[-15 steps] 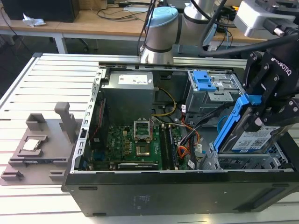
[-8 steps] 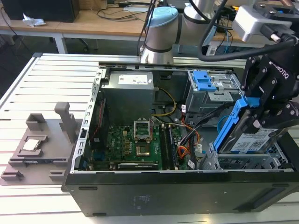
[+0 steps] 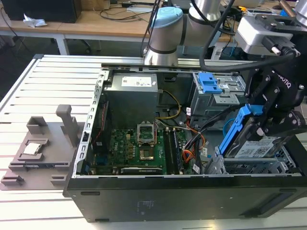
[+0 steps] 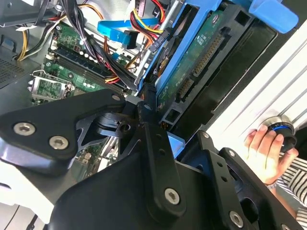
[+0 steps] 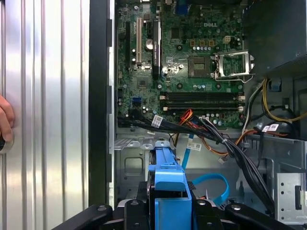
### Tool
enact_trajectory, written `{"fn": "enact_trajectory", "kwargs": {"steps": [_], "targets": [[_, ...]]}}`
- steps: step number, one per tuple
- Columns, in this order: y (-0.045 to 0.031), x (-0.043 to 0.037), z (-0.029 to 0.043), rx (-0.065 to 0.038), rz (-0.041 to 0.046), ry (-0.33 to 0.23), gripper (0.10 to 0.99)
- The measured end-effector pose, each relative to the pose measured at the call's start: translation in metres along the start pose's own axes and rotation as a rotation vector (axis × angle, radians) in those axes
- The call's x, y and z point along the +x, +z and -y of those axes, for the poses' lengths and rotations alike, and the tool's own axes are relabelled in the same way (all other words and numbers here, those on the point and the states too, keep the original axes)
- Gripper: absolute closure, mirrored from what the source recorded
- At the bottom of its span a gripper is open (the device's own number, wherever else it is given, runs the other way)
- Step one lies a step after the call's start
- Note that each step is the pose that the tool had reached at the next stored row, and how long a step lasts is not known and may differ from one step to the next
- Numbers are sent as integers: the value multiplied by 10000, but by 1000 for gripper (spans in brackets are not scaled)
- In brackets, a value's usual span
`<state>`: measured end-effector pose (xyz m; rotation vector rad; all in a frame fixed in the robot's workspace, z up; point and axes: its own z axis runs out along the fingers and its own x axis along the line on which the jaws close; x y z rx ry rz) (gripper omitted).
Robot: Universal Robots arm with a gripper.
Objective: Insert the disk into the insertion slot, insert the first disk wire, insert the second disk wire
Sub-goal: 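Insert the disk into the insertion slot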
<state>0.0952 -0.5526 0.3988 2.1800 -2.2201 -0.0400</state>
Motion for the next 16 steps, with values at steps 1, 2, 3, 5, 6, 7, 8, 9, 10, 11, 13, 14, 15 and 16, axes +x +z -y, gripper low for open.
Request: {"fn": "enact_trajectory", "kwargs": {"steps": [1,2,3,5,6,7,8,9,10,11,13,14,15,16], "targets": [[16,0,1,0,0,0,722],[26,0,1,0,0,0,722],[36,0,1,0,1,0,722],[57,0,3,0,1,-1,722],[79,0,3,0,1,0,722],[98,-1,4,0,0,0,722],[101,-1,4,0,-1,0,722],[100,0,4,0,-2,0,722],[101,0,4,0,-2,0,722],[102,-1,4,0,-1,-1,722],[101,0,4,1,-6,0,722],[102,0,4,0,-2,-1,647],[103,-1,4,0,1,0,647],[103,0,4,0,0,0,647]]}}
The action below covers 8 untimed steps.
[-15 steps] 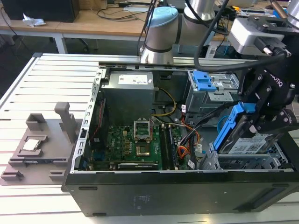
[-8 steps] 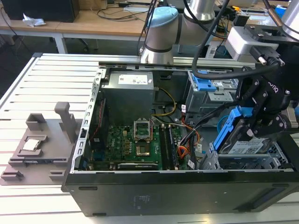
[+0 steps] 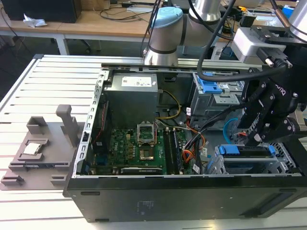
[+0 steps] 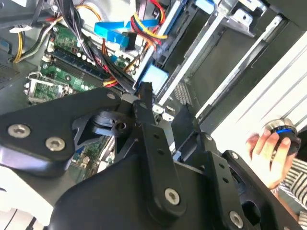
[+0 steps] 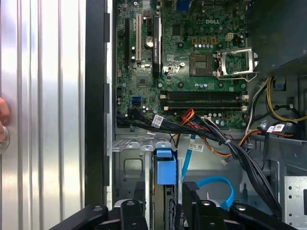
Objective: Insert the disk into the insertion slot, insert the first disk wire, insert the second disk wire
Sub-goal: 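Insert the disk into the insertion slot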
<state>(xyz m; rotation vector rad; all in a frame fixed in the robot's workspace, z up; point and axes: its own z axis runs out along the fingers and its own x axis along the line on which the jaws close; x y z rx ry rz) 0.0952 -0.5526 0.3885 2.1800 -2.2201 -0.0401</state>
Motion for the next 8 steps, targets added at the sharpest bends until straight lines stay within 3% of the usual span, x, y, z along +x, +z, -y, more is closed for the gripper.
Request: {"fn": "enact_trajectory", "kwargs": {"steps": [2,5,6,7,8], "targets": [[0,0,0,0,-1,-1,647],[0,0,0,0,-1,0,725],[0,0,0,0,-1,0,792],[0,0,0,0,-1,0,792],[1,0,0,0,-1,0,910]]}}
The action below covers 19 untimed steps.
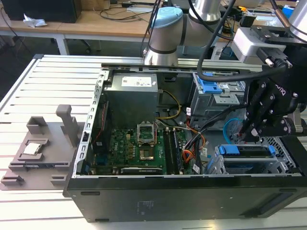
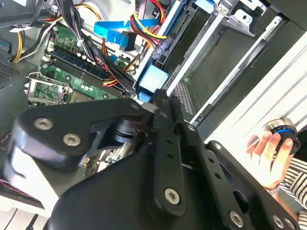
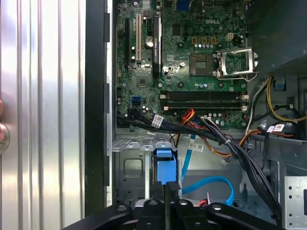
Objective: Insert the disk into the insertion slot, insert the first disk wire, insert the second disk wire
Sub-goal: 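Insert the disk into the insertion slot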
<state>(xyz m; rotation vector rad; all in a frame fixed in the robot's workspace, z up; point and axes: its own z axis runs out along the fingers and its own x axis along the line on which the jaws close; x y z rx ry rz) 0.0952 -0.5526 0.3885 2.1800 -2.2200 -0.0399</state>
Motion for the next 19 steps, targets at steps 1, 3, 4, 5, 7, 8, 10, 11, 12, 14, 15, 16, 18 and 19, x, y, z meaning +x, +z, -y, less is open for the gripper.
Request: {"fn": "enact_trajectory", "kwargs": {"steps": [1,3,4,5,7,8,10,11,12,14,15,16,18,19], "targets": [[0,0,0,0,0,-1,973],[0,0,0,-1,0,-1,980],[1,0,0,0,0,0,980],[1,0,0,-1,0,0,980],[1,0,0,-1,0,-1,980],[1,0,0,-1,0,0,980],[2,0,0,0,0,0,980],[2,0,0,-1,0,0,980],[2,0,3,0,1,0,980],[2,-3,28,0,3,0,980],[1,-5,48,-1,1,-1,980],[-2,-10,95,-3,0,0,980],[-5,-17,189,-9,0,-2,980],[-6,-17,209,-10,1,-3,980]]}}
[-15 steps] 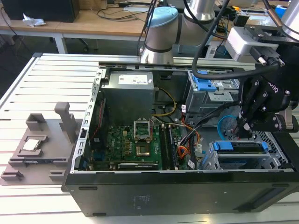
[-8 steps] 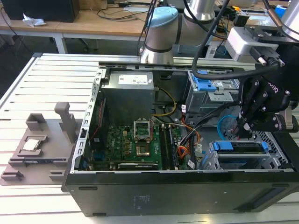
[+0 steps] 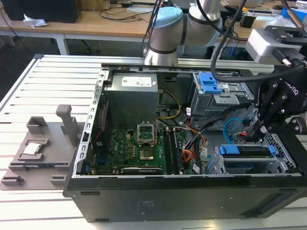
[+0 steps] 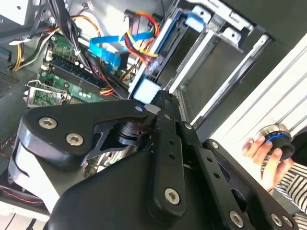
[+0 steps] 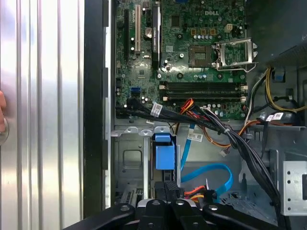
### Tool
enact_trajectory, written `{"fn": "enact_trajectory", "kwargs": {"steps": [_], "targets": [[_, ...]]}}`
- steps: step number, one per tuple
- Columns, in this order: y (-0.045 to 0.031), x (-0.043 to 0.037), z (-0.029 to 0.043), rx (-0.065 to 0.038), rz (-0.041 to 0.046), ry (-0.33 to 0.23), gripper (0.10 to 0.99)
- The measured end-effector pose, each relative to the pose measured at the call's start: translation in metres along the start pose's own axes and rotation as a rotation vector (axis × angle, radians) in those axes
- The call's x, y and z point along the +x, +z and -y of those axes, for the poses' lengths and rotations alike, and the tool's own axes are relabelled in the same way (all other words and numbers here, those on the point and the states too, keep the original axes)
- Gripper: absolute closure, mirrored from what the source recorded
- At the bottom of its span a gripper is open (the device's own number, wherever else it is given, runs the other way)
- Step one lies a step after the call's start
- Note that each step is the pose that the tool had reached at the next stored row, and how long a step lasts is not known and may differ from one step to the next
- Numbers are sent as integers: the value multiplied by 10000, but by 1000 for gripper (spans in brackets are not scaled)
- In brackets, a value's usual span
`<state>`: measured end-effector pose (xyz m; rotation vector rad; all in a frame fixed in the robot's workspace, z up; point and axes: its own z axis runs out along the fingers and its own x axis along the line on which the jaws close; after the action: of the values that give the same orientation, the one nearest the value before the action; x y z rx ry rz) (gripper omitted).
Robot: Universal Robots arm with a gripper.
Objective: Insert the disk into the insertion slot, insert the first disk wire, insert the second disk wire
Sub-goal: 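Insert the disk into the insertion slot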
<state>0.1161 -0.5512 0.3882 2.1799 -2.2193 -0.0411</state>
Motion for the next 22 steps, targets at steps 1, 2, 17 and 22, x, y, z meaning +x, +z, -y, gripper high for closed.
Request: {"fn": "enact_trajectory", "kwargs": {"steps": [1,2,17,22], "targets": [[-1,-1,23,-1,-1,-1,980],[-3,-1,55,-1,-1,-4,980],[133,-3,135,-5,-1,-12,980],[195,-3,138,-5,-2,-12,980]]}}
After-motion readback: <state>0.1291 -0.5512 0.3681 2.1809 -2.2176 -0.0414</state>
